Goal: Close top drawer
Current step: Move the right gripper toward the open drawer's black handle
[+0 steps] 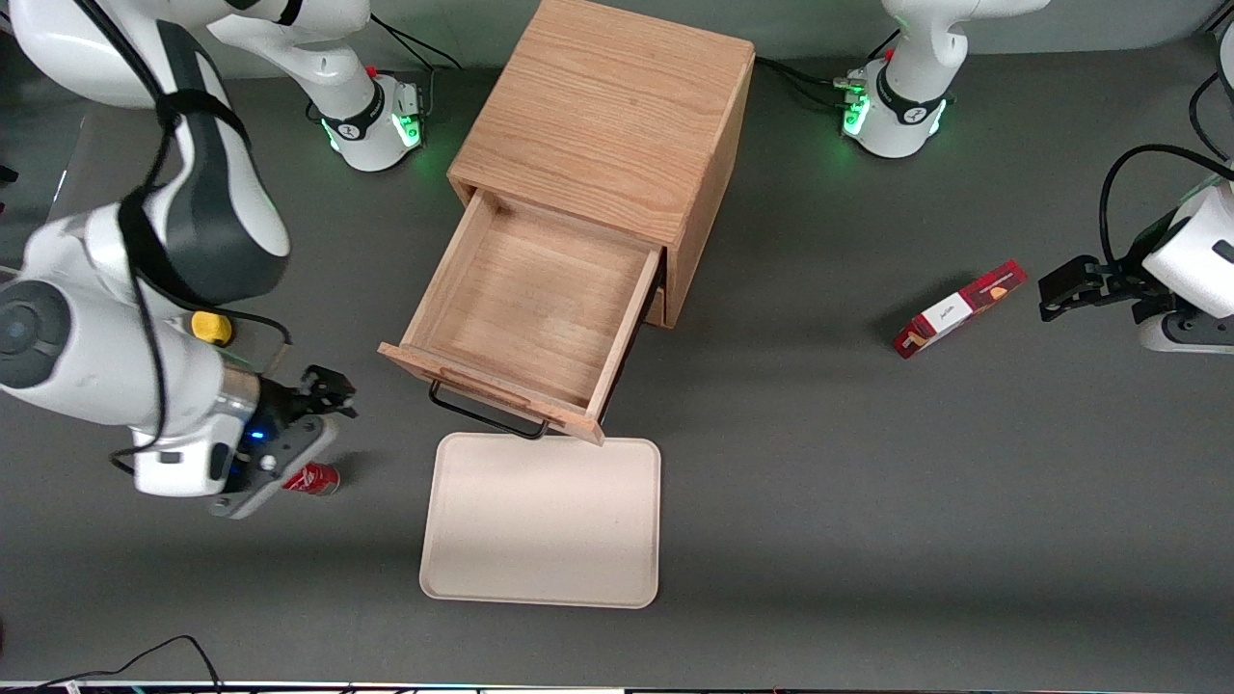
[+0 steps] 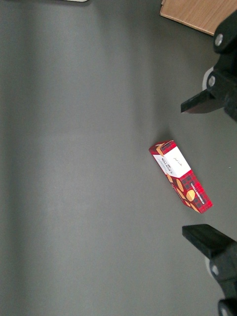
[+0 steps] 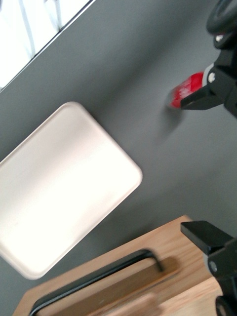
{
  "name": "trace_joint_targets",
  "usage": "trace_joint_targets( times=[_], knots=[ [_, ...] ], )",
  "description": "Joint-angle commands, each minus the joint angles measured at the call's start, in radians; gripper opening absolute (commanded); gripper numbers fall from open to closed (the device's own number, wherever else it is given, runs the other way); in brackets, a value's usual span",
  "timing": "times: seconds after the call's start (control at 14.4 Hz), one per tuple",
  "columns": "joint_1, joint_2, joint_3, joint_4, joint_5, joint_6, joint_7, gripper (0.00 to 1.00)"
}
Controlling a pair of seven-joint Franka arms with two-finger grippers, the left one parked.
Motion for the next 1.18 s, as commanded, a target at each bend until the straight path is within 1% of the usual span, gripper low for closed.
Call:
trace_joint_targets(
  times=[0.0,0.42,0.48,0.62,0.76,1.11],
  knots=[
    [-0.005,0.065,0.039,0.074,-0.013,-0.002,-0.030,1.00],
    [0.004,0.122,0.108,0.068,-0.010,-0.005,-0.033,1.00],
    [0.024,0.131,0.116,0.066,-0.012,-0.009,-0.040,1.00],
    [0.029,0.140,0.117,0.065,-0.006,-0.016,-0.044,1.00],
    [0.029,0.148,0.117,0.065,0.028,-0.016,-0.042,1.00],
    [0.047,0.180,0.116,0.061,0.033,-0.014,-0.044,1.00]
  ],
)
